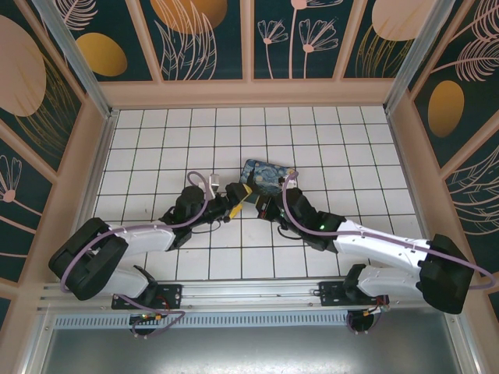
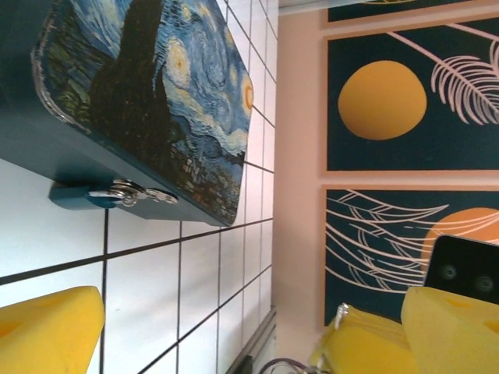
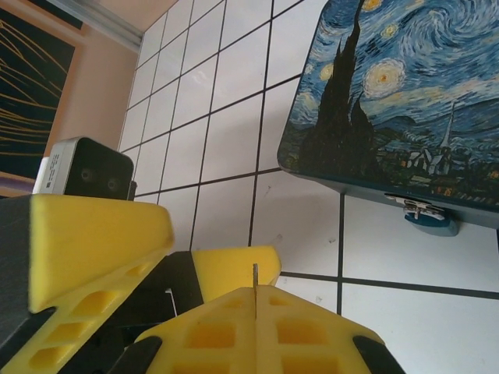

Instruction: Unlock a padlock with a key

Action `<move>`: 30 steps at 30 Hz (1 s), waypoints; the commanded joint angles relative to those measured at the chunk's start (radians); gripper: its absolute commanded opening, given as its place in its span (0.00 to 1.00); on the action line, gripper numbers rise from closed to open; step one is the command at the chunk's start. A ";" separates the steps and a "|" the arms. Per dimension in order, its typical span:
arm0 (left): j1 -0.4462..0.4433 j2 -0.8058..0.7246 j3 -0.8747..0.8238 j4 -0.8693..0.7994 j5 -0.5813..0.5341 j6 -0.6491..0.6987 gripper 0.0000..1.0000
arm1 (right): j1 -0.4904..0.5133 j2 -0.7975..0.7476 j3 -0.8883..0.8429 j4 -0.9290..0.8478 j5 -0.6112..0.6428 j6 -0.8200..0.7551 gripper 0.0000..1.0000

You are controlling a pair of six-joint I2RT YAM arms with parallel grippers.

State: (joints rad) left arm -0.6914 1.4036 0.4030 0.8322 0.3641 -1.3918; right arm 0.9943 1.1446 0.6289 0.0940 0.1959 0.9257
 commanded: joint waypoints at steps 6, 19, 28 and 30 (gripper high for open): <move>0.003 0.010 -0.063 0.198 0.021 -0.235 0.83 | -0.008 0.019 0.006 0.097 0.032 0.050 0.00; -0.036 0.132 -0.085 0.473 0.023 -0.456 0.79 | -0.014 0.122 0.072 0.205 0.032 0.061 0.00; -0.037 0.181 -0.075 0.588 -0.019 -0.518 0.73 | -0.014 0.135 0.012 0.290 0.002 0.107 0.00; -0.037 0.194 -0.075 0.601 -0.022 -0.520 0.69 | -0.013 0.120 -0.009 0.293 0.010 0.115 0.00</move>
State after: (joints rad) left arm -0.7212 1.5753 0.3252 1.3441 0.3553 -1.8904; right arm 0.9871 1.2877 0.6502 0.3290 0.2073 1.0122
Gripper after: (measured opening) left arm 0.698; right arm 0.047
